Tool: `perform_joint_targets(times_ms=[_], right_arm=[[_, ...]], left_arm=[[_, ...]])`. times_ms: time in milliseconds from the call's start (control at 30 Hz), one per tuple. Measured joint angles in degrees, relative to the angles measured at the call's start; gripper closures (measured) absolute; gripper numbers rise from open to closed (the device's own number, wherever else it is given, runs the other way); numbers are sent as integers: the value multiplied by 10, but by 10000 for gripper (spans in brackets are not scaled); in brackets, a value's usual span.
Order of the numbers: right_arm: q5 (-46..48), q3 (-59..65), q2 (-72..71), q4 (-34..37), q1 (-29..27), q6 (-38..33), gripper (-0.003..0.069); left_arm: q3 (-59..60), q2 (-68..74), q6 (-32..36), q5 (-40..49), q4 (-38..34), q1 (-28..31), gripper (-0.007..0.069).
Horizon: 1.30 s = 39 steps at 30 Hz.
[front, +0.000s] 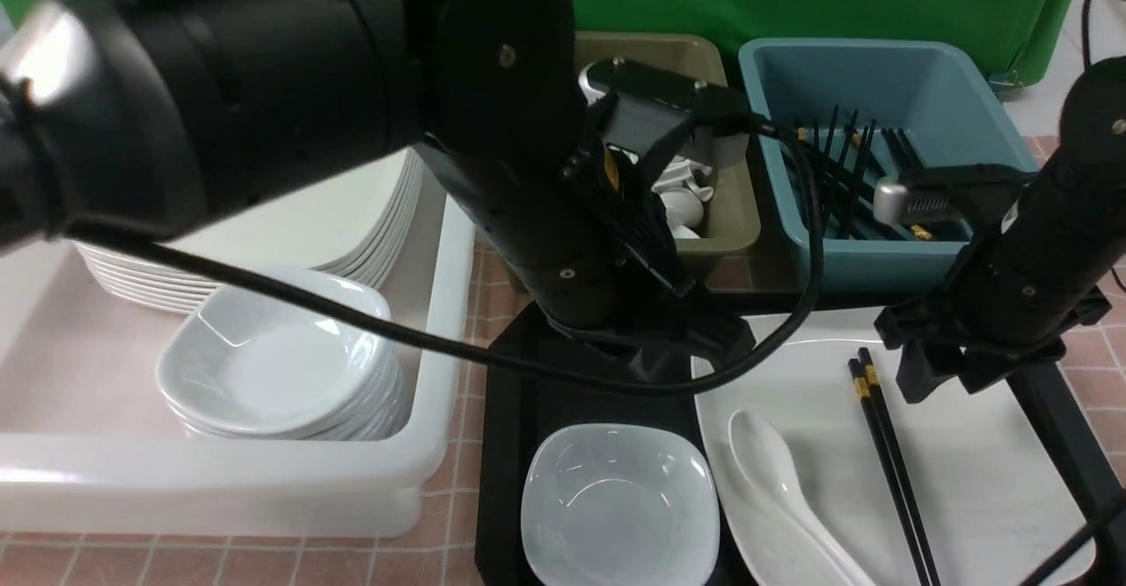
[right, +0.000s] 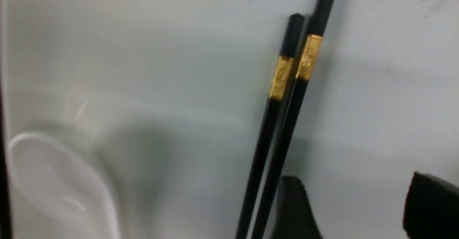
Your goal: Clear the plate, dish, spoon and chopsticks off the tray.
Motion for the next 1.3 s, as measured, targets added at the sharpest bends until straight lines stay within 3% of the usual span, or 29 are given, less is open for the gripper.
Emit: perform_joint_targets(times_ms=[333, 567, 700, 1100, 1167, 1200, 1300], right_arm=[[-20, -8, 49, -12, 3, 17, 103], [-21, -8, 49, 0, 24, 23, 95], [-43, -8, 49, 3, 34, 27, 93], [-64, -11, 84, -8, 34, 28, 109], [-64, -11, 84, -13, 34, 28, 196], [-64, -11, 84, -13, 34, 28, 196], [-55, -12, 84, -13, 34, 24, 489]], left_arm=[[-2, 22, 20, -71, -1, 0, 637], [-2, 37, 119, -195, -109, 0, 629], [-2, 49, 163, -213, -144, 0, 628], [-2, 56, 171, -216, -147, 0, 628], [-2, 56, 171, -216, -147, 0, 628], [-2, 56, 171, -216, -147, 0, 628], [-2, 56, 171, -213, -147, 0, 628]])
